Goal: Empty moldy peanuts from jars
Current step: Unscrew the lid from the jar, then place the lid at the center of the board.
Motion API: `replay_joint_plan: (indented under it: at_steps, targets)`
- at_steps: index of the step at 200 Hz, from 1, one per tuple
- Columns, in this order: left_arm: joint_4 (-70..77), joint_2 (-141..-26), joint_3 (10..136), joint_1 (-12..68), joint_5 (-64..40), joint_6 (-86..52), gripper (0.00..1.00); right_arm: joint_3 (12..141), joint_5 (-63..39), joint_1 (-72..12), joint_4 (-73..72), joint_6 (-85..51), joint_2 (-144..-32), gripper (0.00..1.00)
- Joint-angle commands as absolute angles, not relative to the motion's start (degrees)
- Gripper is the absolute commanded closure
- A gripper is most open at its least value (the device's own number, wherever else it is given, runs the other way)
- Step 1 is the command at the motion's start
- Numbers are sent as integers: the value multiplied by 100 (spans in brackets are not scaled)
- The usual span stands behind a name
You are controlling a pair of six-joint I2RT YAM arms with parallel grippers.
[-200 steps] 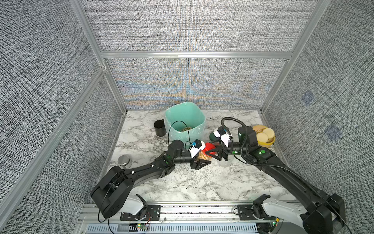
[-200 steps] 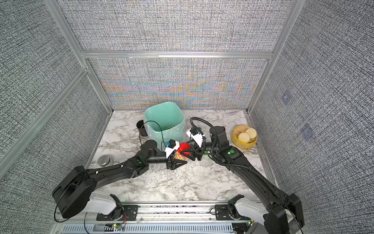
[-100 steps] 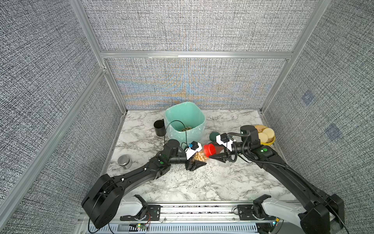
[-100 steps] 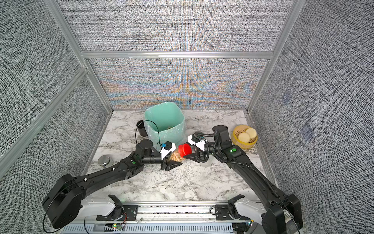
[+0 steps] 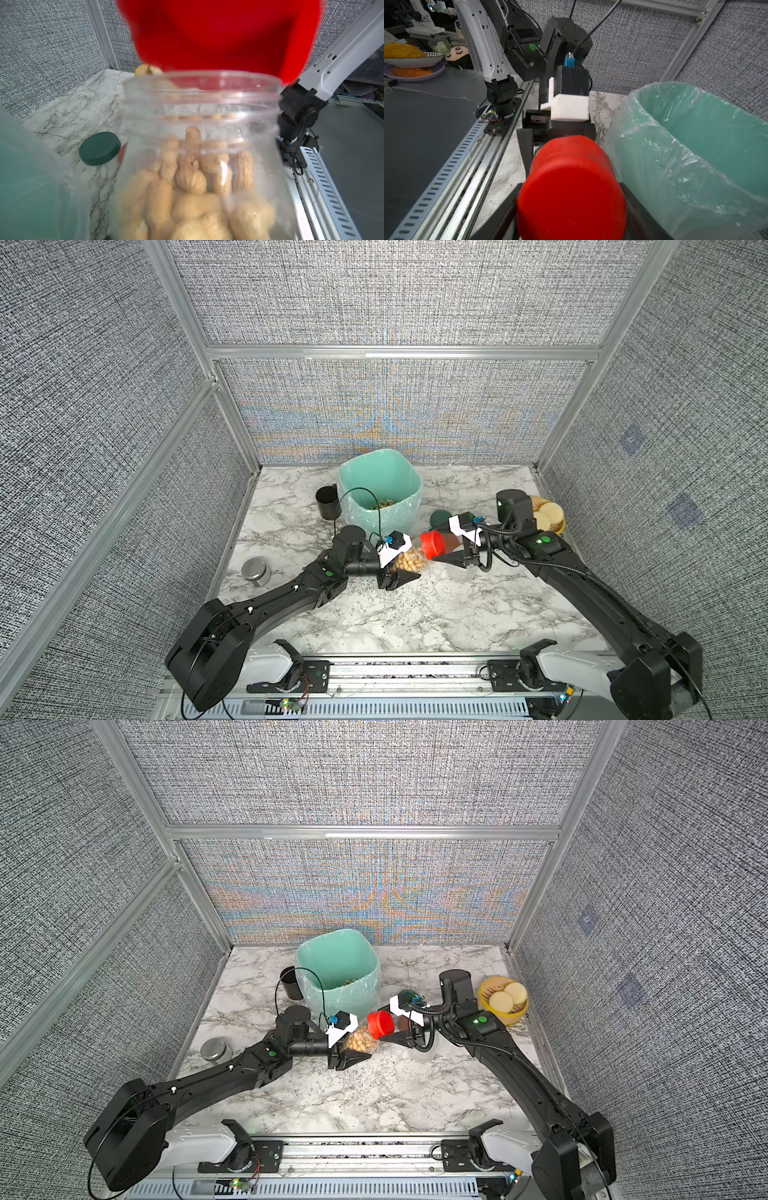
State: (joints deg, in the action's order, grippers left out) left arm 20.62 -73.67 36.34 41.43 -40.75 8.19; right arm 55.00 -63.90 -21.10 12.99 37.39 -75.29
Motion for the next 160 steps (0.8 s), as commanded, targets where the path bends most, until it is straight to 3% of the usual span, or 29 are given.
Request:
replay_joint_plan:
  at_steps: [1,28,55,94,160]
  targets:
    - [2250,-7352,3627,4120,-3970,875,100,5379,-6685,-2010,449,2888,-7348,100]
    - [2106,-7123,3701,4096,-3710,899,100,5355,-6170,-1872,56,1475,-7219,100]
    - [1537,-6686,3910,4083,-3388,1238,100,5423,-4870,-1876,617,493,-7190,100]
    - [505,-6058,4388,4044,-2828,1819,100,5329,-3000,-2233,1776,394,-7056,100]
    - [-1159,-5760,5465,3715,-2218,2851,100,4632,-1685,-3310,1188,-711,-6951,100]
